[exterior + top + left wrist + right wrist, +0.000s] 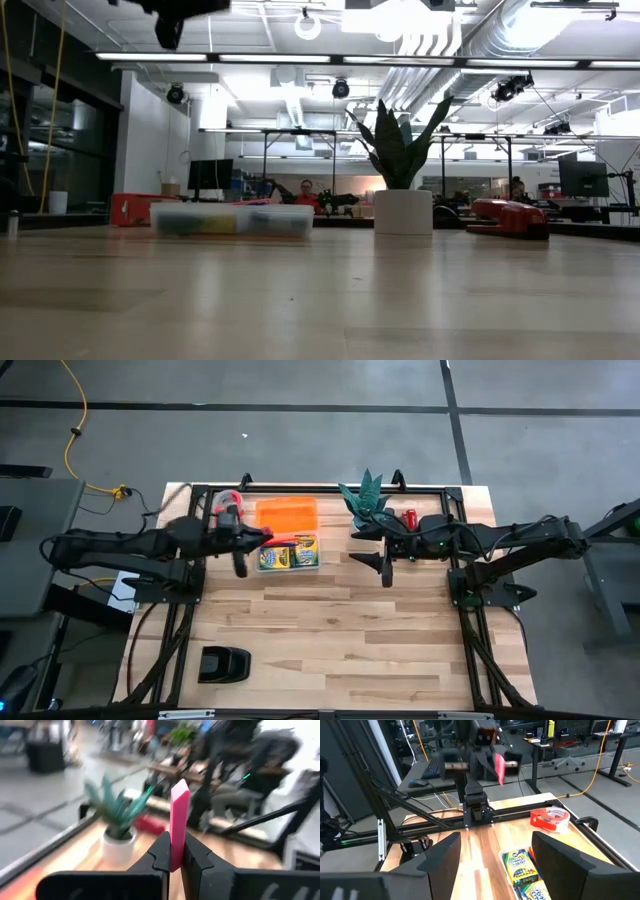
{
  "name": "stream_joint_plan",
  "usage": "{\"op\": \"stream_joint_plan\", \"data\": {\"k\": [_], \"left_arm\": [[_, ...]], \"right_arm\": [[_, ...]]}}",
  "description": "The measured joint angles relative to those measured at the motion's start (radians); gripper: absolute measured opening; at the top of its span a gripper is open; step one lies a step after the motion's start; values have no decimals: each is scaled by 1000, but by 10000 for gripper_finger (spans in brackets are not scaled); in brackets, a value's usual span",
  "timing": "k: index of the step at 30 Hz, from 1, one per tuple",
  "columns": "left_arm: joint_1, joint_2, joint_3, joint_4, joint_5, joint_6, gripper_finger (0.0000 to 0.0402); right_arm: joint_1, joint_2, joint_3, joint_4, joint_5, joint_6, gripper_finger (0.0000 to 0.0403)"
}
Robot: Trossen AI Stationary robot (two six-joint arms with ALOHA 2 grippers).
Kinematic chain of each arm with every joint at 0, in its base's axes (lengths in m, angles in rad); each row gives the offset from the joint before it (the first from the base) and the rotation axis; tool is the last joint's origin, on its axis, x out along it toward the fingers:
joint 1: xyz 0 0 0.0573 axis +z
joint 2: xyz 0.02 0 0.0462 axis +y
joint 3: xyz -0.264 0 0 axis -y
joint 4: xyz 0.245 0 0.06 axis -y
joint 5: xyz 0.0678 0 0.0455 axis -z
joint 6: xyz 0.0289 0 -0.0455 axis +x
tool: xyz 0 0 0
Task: Pack school essentials
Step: Put the pink eraser into the orange supply box
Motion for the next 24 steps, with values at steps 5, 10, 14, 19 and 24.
{"op": "stream_joint_plan", "data": {"k": [5,10,14,19,24], "left_arm": [[65,177,74,-189,12,-75,4],[154,394,132,-441,175,-80,4],[219,551,133,-557,246,-72,4],[282,696,133,-576,251,-126,4],[319,735,133,-511,251,-322,4]], "right_arm": [[-1,0,0,-4,-1,19,238],[-1,0,0,-23,-1,29,238],[-1,0,0,-39,-4,44,238],[-1,0,0,-47,-4,46,238],[-1,0,0,-47,-3,47,238]]}}
